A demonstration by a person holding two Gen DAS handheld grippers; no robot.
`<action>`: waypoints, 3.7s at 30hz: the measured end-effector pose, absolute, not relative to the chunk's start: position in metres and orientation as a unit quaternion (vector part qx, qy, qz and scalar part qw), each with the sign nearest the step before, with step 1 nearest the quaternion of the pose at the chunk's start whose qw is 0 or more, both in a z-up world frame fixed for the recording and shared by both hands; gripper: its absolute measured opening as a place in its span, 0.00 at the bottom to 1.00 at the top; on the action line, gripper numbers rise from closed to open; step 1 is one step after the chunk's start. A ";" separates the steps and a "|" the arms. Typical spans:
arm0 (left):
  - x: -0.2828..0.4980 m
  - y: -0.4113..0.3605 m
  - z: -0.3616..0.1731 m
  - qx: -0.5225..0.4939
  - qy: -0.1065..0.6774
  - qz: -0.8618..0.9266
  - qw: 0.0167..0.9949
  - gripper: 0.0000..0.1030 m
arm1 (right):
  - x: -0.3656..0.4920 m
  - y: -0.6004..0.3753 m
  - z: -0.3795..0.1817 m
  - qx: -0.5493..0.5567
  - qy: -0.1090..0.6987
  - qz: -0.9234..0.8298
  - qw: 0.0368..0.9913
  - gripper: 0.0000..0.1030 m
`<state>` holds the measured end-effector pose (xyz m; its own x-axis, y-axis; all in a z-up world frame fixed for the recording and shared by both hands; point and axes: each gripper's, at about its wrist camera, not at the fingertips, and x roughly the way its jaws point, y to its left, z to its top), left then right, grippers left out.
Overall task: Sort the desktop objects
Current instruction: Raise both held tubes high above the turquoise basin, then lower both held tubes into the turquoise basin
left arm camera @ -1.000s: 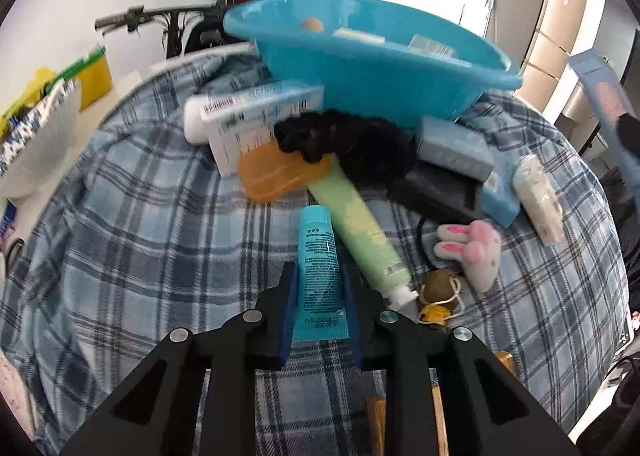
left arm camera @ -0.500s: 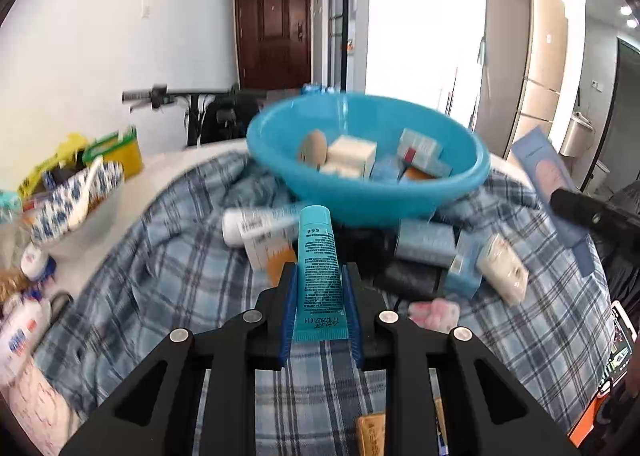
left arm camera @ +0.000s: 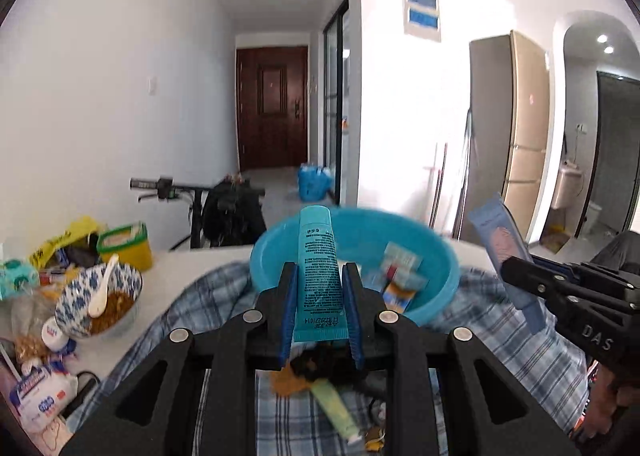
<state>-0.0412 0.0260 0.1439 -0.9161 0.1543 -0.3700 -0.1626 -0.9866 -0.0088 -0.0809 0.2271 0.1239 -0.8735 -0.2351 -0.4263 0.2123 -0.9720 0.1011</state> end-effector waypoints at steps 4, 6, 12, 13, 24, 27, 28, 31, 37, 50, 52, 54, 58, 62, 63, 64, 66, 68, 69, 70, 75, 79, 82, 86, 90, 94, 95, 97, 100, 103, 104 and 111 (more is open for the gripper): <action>-0.042 0.024 0.173 -0.162 -0.001 0.983 0.082 0.23 | -0.075 0.218 0.160 0.172 0.003 -0.978 0.114 0.12; -0.040 0.024 0.185 -0.146 -0.003 0.986 0.080 0.23 | -0.070 0.214 0.178 0.145 0.011 -0.983 0.115 0.12; -0.039 0.031 0.214 -0.098 0.017 0.994 0.053 0.23 | -0.066 0.205 0.210 0.091 0.017 -0.989 0.112 0.12; -0.039 0.031 0.218 -0.089 0.016 0.995 0.052 0.23 | -0.064 0.203 0.215 0.080 0.019 -0.990 0.111 0.12; -0.056 0.042 0.250 -0.043 0.004 0.994 0.098 0.23 | -0.075 0.203 0.245 0.012 0.013 -0.995 0.100 0.12; -0.066 0.047 0.247 -0.051 0.000 0.993 0.109 0.23 | -0.084 0.207 0.242 0.008 0.003 -0.995 0.097 0.12; -0.069 0.047 0.245 -0.053 0.000 0.992 0.112 0.23 | -0.086 0.209 0.241 0.008 0.001 -0.995 0.095 0.12; -0.075 0.052 0.240 -0.050 0.007 0.992 0.117 0.23 | -0.095 0.212 0.232 0.015 -0.007 -0.995 0.094 0.12; -0.087 0.059 0.233 -0.047 0.002 0.991 0.125 0.23 | -0.109 0.219 0.216 0.035 -0.011 -0.995 0.090 0.12; -0.108 0.062 0.224 -0.070 0.005 0.992 0.109 0.23 | -0.121 0.228 0.209 0.051 -0.020 -0.995 0.087 0.12; -0.109 0.064 0.223 -0.072 0.006 0.991 0.110 0.23 | -0.121 0.230 0.209 0.051 -0.022 -0.995 0.088 0.12; -0.110 0.065 0.223 -0.074 0.006 0.991 0.109 0.23 | -0.121 0.230 0.209 0.053 -0.022 -0.994 0.089 0.12; -0.114 0.064 0.222 -0.081 0.004 0.990 0.112 0.23 | -0.125 0.231 0.208 0.057 -0.022 -0.994 0.089 0.12; -0.120 0.063 0.219 -0.087 0.001 0.990 0.107 0.23 | -0.130 0.231 0.208 0.062 -0.022 -0.994 0.088 0.12; -0.121 0.063 0.218 -0.089 0.001 0.990 0.106 0.23 | -0.132 0.232 0.207 0.064 -0.022 -0.994 0.088 0.12; -0.123 0.063 0.217 -0.092 0.001 0.990 0.104 0.23 | -0.133 0.232 0.207 0.066 -0.022 -0.994 0.087 0.12; -0.128 0.063 0.215 -0.098 0.002 0.990 0.102 0.23 | -0.137 0.233 0.205 0.071 -0.027 -0.993 0.092 0.12; -0.134 0.064 0.213 -0.102 0.002 0.990 0.097 0.23 | -0.144 0.236 0.203 0.083 -0.038 -0.990 0.106 0.12; -0.136 0.064 0.212 -0.104 0.001 0.990 0.095 0.23 | -0.149 0.238 0.202 0.089 -0.043 -0.989 0.111 0.12; -0.137 0.064 0.210 -0.105 -0.001 0.990 0.093 0.23 | -0.152 0.239 0.201 0.093 -0.047 -0.988 0.113 0.12; -0.150 0.063 0.204 -0.111 -0.004 0.990 0.088 0.23 | -0.163 0.241 0.196 0.106 -0.047 -0.988 0.104 0.12; -0.160 0.065 0.197 -0.122 -0.004 0.989 0.085 0.23 | -0.173 0.242 0.191 0.120 -0.050 -0.986 0.104 0.12; -0.167 0.069 0.193 -0.135 -0.004 0.987 0.091 0.23 | -0.177 0.242 0.189 0.127 -0.049 -0.985 0.104 0.12; -0.167 0.074 0.191 -0.138 0.003 0.986 0.091 0.23 | -0.178 0.243 0.189 0.129 -0.049 -0.985 0.105 0.12; -0.184 0.079 0.183 -0.173 0.009 0.981 0.087 0.23 | -0.190 0.241 0.181 0.150 -0.041 -0.982 0.109 0.12; -0.220 0.082 0.158 -0.239 0.001 0.967 0.093 0.23 | -0.217 0.237 0.165 0.193 -0.040 -0.973 0.118 0.12; -0.231 0.083 0.148 -0.258 0.002 0.962 0.088 0.23 | -0.224 0.237 0.159 0.204 -0.041 -0.971 0.119 0.12; -0.249 0.085 0.132 -0.286 0.005 0.955 0.077 0.23 | -0.238 0.235 0.148 0.225 -0.039 -0.967 0.114 0.12; -0.271 0.085 0.110 -0.326 -0.002 0.943 0.075 0.23 | -0.258 0.235 0.128 0.260 -0.038 -0.959 0.109 0.12; -0.284 0.086 0.091 -0.353 -0.004 0.933 0.071 0.23 | -0.274 0.236 0.110 0.288 -0.038 -0.951 0.104 0.12; -0.286 0.087 0.087 -0.359 -0.003 0.931 0.069 0.23 | -0.279 0.237 0.105 0.296 -0.038 -0.949 0.102 0.12; -0.299 0.090 0.062 -0.396 -0.003 0.916 0.068 0.23 | -0.300 0.240 0.079 0.337 -0.044 -0.934 0.105 0.12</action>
<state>-0.2994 0.0898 0.0616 -0.6772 0.1273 -0.7247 -0.1223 -0.9907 -0.0597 -0.2999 0.2403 0.0794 -0.7505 -0.2267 -0.6208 0.1671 -0.9739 0.1537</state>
